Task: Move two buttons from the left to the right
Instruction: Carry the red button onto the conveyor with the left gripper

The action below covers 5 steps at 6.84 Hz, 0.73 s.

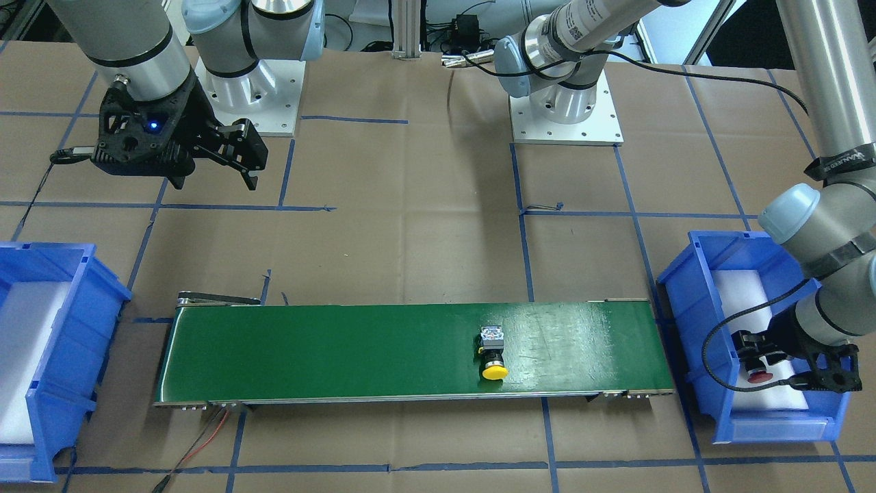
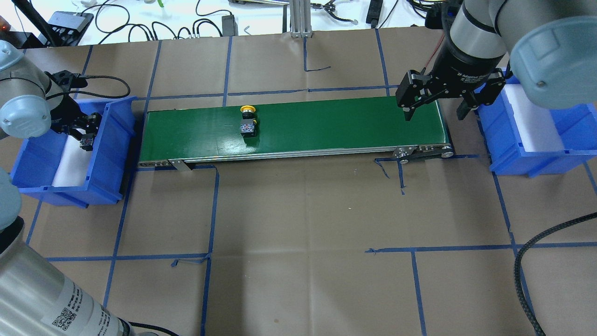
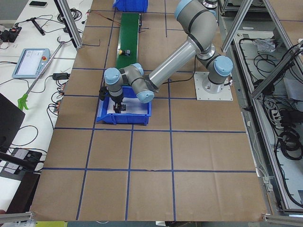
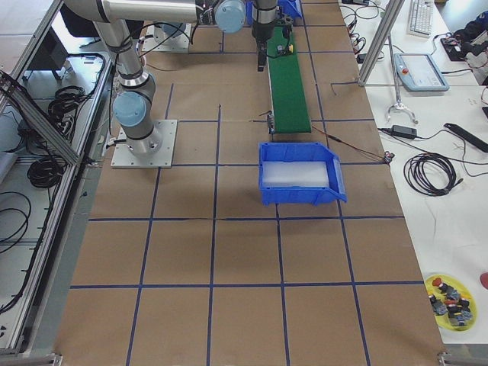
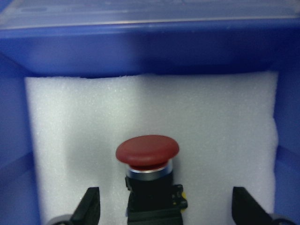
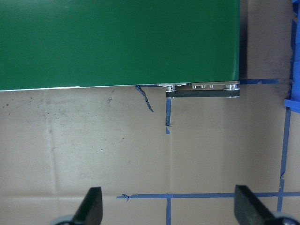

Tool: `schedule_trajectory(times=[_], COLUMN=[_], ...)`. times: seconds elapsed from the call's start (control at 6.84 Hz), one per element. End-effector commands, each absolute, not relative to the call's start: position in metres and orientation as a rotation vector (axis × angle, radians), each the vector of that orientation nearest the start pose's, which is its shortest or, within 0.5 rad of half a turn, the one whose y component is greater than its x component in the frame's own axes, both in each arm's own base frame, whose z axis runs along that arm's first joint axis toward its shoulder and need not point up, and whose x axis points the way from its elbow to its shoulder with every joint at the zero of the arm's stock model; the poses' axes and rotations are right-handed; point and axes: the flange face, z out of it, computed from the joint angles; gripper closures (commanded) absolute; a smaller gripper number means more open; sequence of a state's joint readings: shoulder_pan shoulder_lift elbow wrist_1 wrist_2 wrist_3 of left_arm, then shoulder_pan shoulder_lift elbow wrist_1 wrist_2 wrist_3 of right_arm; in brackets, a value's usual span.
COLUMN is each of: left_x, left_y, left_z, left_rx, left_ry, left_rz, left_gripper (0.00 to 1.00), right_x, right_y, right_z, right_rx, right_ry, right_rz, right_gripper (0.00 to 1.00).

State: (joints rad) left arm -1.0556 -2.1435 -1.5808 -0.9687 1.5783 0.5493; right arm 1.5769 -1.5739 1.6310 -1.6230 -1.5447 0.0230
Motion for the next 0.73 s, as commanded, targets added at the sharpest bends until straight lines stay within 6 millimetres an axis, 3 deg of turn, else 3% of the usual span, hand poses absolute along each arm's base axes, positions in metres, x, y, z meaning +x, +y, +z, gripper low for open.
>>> schedule_trajectory(times=[0.0, 0.15, 0.29, 0.58], left_x=[0.213, 0.211, 0.212, 0.209], left_y=[-0.645, -0.645, -0.645, -0.644], left_z=[0.221, 0.223, 0.221, 0.237], left_rx=[0.052, 0.055, 0.055, 0.057], left_ry=[3.110, 3.113, 3.118, 3.110], left_rz=[-0.061, -0.067, -0.065, -0.083], left_gripper=[0.87, 0.99, 1.00, 1.00], right_x=[0.139, 0.139, 0.140, 0.140], right_y=[-0.489, -0.489, -0.488, -0.488], right_z=[0.464, 0.464, 0.463, 0.464], right_rx=[0.026, 0.026, 0.015, 0.012], right_ry=[3.112, 3.112, 3.109, 3.105], right_rz=[0.013, 0.010, 0.027, 0.022], right_gripper=[0.00, 0.00, 0.00, 0.00])
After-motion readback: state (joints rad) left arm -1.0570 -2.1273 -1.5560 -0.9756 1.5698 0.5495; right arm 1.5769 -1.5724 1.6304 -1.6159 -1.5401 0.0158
